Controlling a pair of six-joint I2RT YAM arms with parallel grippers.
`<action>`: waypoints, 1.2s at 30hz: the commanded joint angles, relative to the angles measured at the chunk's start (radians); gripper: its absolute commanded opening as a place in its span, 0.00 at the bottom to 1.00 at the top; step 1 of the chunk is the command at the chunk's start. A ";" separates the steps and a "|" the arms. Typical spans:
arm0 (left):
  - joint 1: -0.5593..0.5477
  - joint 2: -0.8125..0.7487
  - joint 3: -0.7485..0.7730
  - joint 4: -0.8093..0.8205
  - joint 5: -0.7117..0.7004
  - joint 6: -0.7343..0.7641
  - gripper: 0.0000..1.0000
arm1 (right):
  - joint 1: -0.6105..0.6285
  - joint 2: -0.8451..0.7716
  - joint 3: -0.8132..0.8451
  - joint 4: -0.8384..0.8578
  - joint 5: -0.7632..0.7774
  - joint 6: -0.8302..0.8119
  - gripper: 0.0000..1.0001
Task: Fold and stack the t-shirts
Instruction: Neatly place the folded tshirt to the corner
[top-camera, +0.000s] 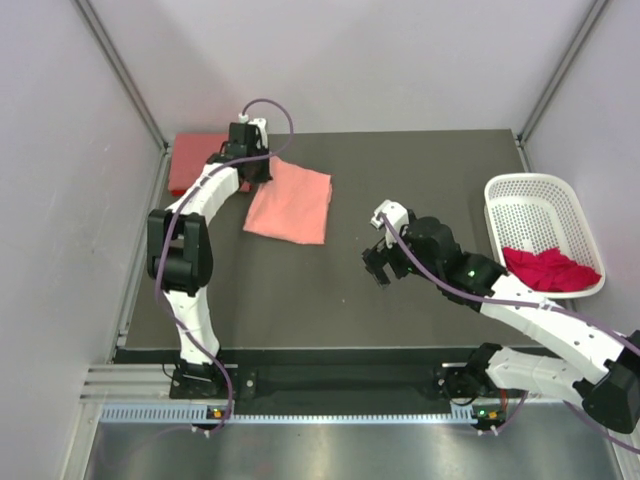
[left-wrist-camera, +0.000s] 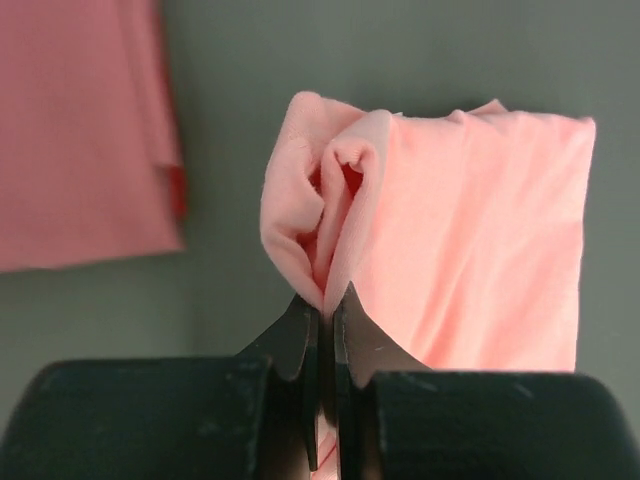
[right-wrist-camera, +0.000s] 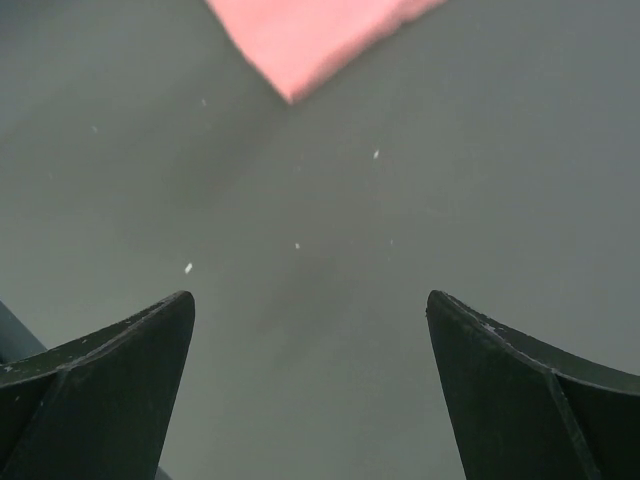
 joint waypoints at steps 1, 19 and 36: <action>0.006 -0.100 0.067 -0.044 -0.188 0.205 0.00 | 0.010 -0.032 0.007 -0.032 0.036 0.013 0.99; 0.007 0.151 0.525 -0.098 -0.394 0.526 0.00 | 0.007 0.118 0.107 -0.047 0.067 -0.021 0.99; 0.021 0.098 0.621 -0.130 -0.435 0.627 0.00 | -0.002 0.206 0.140 0.007 0.048 -0.044 1.00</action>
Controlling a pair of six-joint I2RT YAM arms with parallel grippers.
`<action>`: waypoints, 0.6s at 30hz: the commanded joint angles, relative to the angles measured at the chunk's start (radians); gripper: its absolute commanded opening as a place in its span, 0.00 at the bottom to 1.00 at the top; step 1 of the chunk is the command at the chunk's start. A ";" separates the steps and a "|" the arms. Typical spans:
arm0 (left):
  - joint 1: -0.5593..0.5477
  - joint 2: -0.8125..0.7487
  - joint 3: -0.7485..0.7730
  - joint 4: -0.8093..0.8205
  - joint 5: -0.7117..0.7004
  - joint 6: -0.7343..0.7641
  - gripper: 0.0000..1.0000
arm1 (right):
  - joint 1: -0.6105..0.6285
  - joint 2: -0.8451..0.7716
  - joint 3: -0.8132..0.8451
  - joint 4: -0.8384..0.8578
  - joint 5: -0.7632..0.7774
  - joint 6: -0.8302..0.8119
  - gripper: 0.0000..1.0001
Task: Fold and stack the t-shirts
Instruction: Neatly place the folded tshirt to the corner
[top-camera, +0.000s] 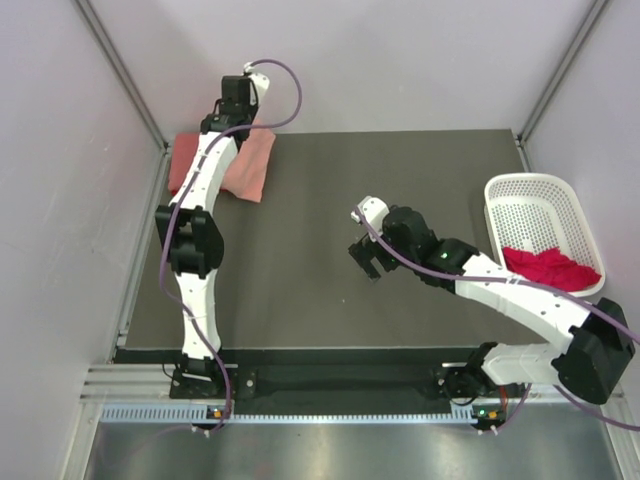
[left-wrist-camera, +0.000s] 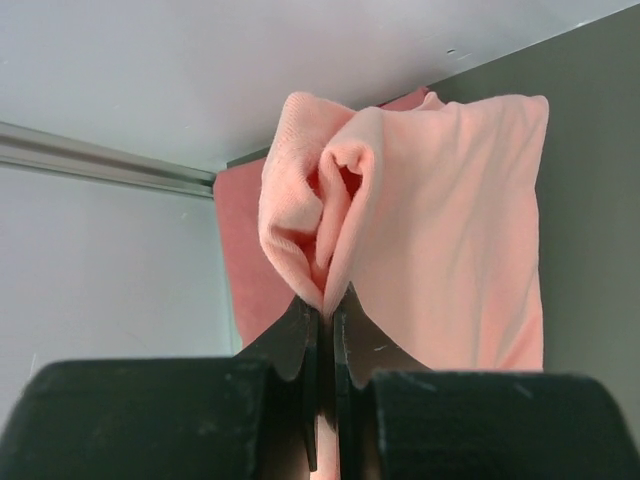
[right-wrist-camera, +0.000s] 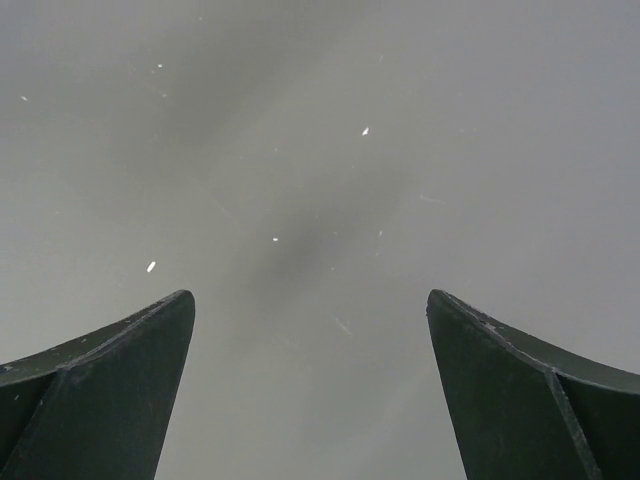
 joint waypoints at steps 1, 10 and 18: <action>0.010 -0.106 0.000 0.037 -0.034 0.045 0.00 | 0.000 0.007 0.055 0.056 -0.006 -0.020 0.99; 0.014 -0.164 -0.027 0.060 -0.054 0.070 0.00 | -0.006 0.018 0.066 0.075 -0.017 -0.028 1.00; 0.014 -0.181 -0.034 0.080 -0.054 0.083 0.00 | -0.008 0.021 0.068 0.078 -0.021 -0.020 0.99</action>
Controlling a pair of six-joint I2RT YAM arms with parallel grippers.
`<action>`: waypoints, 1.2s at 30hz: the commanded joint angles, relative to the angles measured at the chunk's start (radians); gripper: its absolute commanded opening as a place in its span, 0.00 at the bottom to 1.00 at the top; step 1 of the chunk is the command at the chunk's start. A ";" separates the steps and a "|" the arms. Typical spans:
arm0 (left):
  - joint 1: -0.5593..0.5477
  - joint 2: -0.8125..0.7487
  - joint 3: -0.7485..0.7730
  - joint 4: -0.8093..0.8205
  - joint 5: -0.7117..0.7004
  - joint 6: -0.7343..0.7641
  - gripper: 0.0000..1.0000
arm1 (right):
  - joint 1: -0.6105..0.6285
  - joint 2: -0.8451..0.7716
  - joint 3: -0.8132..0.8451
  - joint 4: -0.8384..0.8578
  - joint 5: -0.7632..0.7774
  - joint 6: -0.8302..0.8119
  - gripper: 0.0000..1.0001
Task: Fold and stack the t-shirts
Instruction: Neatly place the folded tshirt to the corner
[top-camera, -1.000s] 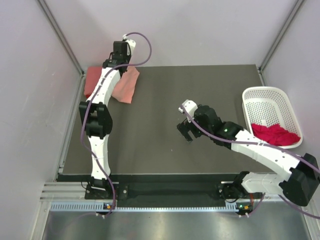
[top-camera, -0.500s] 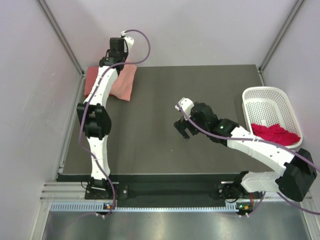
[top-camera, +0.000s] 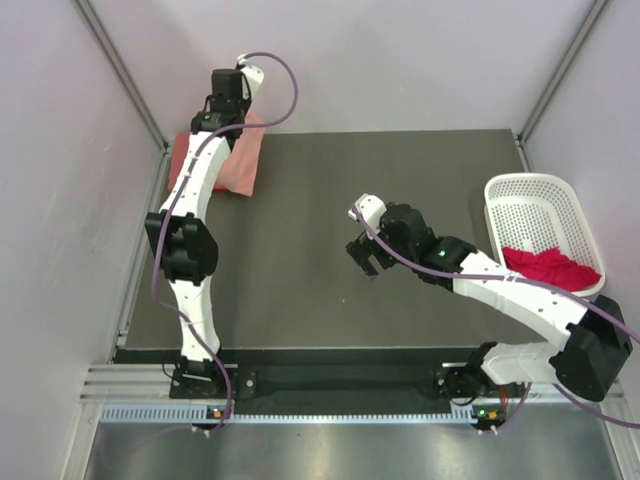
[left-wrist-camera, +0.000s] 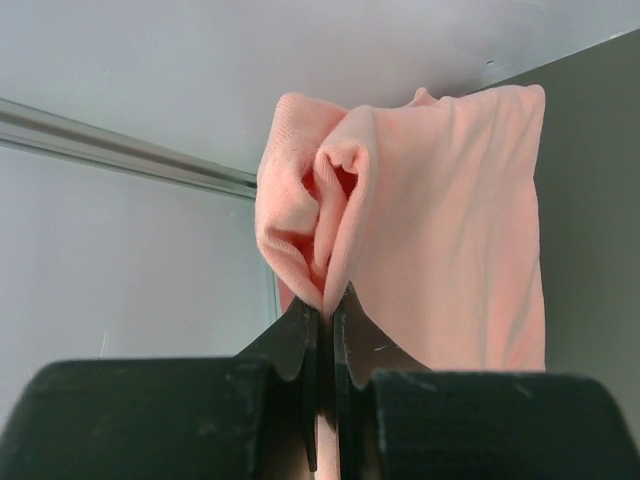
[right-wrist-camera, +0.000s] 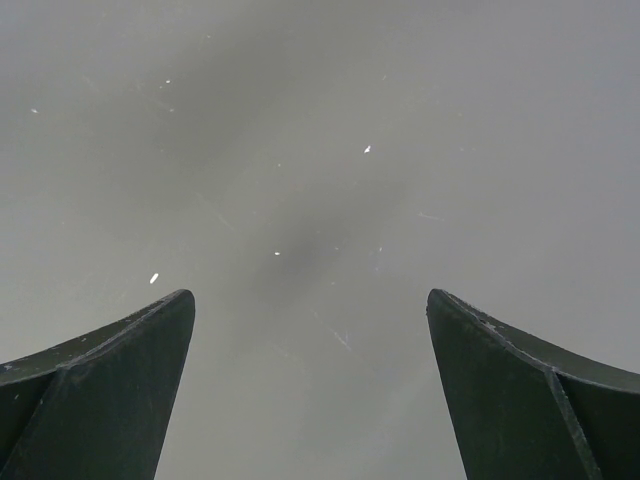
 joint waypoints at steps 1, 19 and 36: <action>0.009 -0.085 0.003 0.079 -0.027 0.030 0.00 | -0.005 0.001 0.049 0.048 -0.006 0.001 0.99; 0.032 -0.025 0.000 0.111 0.019 0.060 0.00 | -0.005 0.027 0.068 0.048 -0.011 -0.003 0.99; 0.104 0.121 0.113 0.158 0.051 0.039 0.00 | -0.017 0.129 0.153 0.017 -0.015 -0.011 0.99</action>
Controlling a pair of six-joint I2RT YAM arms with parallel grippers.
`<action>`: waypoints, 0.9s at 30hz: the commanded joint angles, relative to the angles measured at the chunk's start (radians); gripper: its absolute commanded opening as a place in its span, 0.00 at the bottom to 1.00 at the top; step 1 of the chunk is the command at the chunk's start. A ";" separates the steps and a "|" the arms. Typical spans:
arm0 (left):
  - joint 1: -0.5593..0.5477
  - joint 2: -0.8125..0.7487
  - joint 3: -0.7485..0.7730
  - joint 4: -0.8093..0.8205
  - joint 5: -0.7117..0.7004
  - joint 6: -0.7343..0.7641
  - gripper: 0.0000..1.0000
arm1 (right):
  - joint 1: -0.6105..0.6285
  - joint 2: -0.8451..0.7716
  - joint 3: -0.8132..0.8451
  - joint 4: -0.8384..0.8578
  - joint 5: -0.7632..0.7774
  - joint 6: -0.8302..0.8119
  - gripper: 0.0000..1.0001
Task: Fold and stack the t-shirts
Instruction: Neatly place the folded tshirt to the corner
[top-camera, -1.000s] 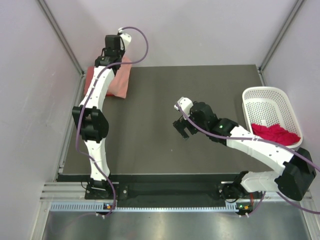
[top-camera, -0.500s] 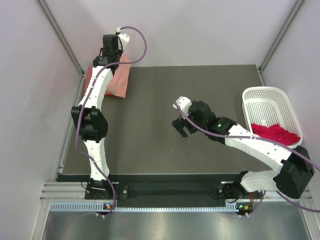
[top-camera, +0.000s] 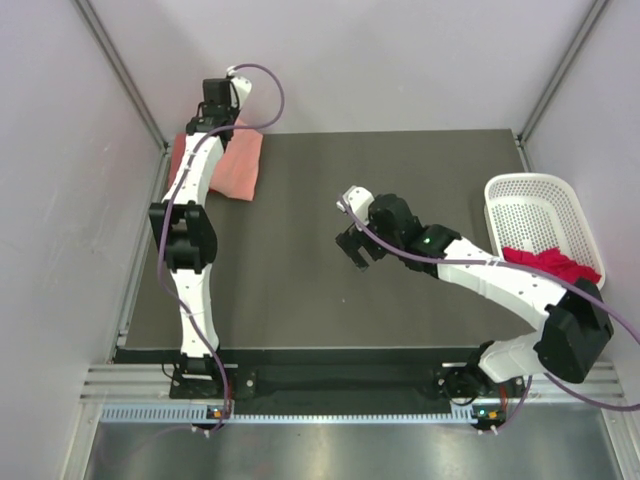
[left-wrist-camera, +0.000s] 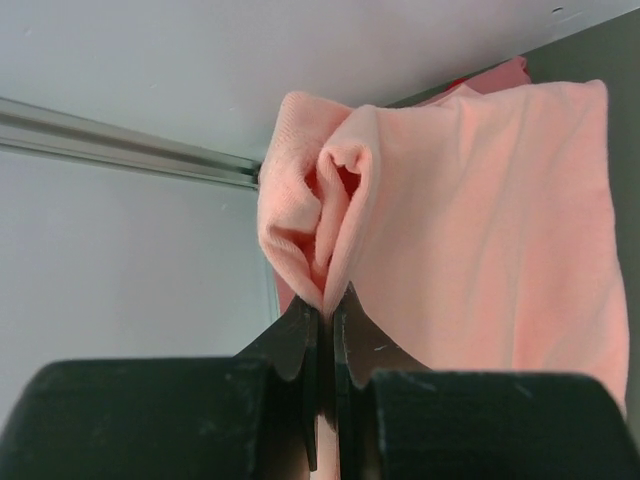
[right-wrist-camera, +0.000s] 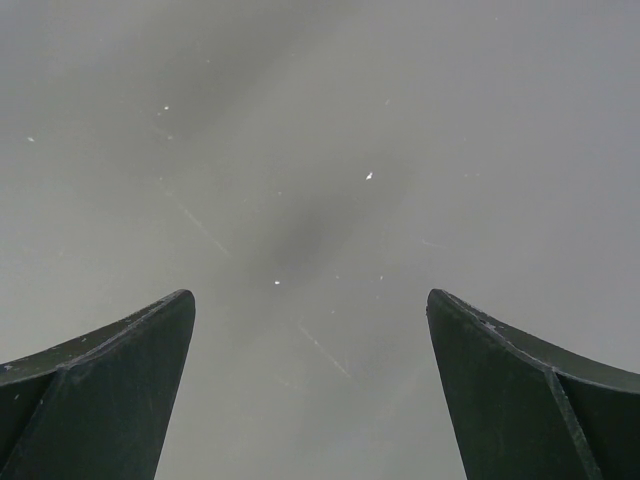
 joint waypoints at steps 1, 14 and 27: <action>0.024 -0.010 0.084 0.107 0.014 -0.009 0.00 | -0.012 0.030 0.069 0.020 -0.010 -0.009 0.99; 0.064 0.006 0.121 0.130 0.074 -0.050 0.00 | -0.014 0.070 0.098 0.034 -0.023 0.008 0.99; 0.095 0.094 0.164 0.133 0.101 -0.085 0.00 | -0.014 0.079 0.100 0.013 -0.016 0.026 0.99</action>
